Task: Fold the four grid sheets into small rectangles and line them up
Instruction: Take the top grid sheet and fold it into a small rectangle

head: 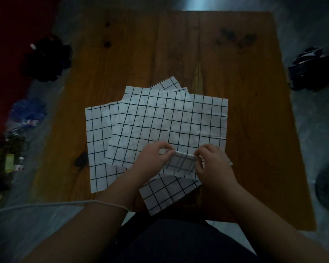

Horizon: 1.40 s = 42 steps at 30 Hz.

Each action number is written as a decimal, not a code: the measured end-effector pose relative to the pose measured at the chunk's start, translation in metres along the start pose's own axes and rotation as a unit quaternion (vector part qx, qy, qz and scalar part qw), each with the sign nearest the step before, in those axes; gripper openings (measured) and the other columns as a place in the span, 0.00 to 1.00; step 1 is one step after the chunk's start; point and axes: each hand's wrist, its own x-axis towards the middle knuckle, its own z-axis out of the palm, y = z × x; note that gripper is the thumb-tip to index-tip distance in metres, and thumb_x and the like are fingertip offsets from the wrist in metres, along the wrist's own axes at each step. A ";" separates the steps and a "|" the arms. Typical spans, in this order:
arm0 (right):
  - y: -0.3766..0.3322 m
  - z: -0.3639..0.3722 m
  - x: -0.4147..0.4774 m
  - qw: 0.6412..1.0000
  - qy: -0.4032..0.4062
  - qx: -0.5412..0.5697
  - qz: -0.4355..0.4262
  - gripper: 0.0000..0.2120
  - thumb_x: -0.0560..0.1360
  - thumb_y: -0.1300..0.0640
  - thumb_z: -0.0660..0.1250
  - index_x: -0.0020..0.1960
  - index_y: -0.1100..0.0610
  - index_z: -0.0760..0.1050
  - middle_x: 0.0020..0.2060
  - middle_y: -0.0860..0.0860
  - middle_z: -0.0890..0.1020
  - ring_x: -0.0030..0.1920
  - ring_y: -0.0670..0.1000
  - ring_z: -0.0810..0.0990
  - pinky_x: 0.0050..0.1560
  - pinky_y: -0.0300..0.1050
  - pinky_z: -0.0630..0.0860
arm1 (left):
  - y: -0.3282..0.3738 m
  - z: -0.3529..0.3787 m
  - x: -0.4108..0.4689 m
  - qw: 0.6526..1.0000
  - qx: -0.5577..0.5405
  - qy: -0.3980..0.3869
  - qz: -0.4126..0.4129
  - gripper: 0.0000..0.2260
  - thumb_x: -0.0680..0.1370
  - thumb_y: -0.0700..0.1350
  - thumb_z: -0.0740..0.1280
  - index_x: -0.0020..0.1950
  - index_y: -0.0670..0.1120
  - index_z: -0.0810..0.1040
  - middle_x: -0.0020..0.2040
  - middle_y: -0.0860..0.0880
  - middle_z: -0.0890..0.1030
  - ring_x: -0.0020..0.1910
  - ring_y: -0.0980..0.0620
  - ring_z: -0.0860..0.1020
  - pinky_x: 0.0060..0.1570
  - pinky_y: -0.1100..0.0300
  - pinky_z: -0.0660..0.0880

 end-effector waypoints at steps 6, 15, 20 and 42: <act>-0.014 0.001 -0.001 0.983 -0.117 0.136 0.049 0.03 0.80 0.48 0.64 0.53 0.42 0.76 0.41 0.43 0.80 0.41 0.43 0.78 0.45 0.48 0.81 | 0.011 0.008 -0.001 0.998 -0.023 -0.058 0.016 0.03 0.79 0.49 0.70 0.48 0.52 0.84 0.36 0.54 0.80 0.35 0.63 0.76 0.38 0.63 0.73; -0.008 -0.002 -0.009 0.929 -0.121 0.303 0.174 0.05 0.82 0.52 0.64 0.48 0.46 0.76 0.46 0.45 0.81 0.47 0.41 0.79 0.41 0.35 0.74 | -0.007 0.002 -0.006 0.991 -0.060 -0.101 -0.057 0.07 0.80 0.48 0.69 0.55 0.50 0.85 0.45 0.53 0.86 0.41 0.58 0.83 0.46 0.56 0.83; -0.017 -0.010 -0.011 0.918 -0.091 0.346 0.170 0.05 0.82 0.51 0.63 0.54 0.46 0.77 0.49 0.44 0.81 0.51 0.44 0.80 0.47 0.44 0.79 | 0.003 0.003 -0.012 0.990 -0.085 -0.089 -0.072 0.04 0.79 0.49 0.71 0.49 0.53 0.85 0.43 0.52 0.86 0.43 0.54 0.83 0.46 0.56 0.83; -0.023 -0.032 -0.021 0.946 -0.107 0.277 0.128 0.13 0.82 0.46 0.62 0.50 0.52 0.82 0.42 0.49 0.82 0.45 0.48 0.80 0.41 0.42 0.73 | 0.056 -0.001 -0.015 0.993 0.000 -0.119 0.022 0.09 0.78 0.56 0.70 0.55 0.54 0.82 0.47 0.55 0.82 0.47 0.58 0.80 0.45 0.62 0.78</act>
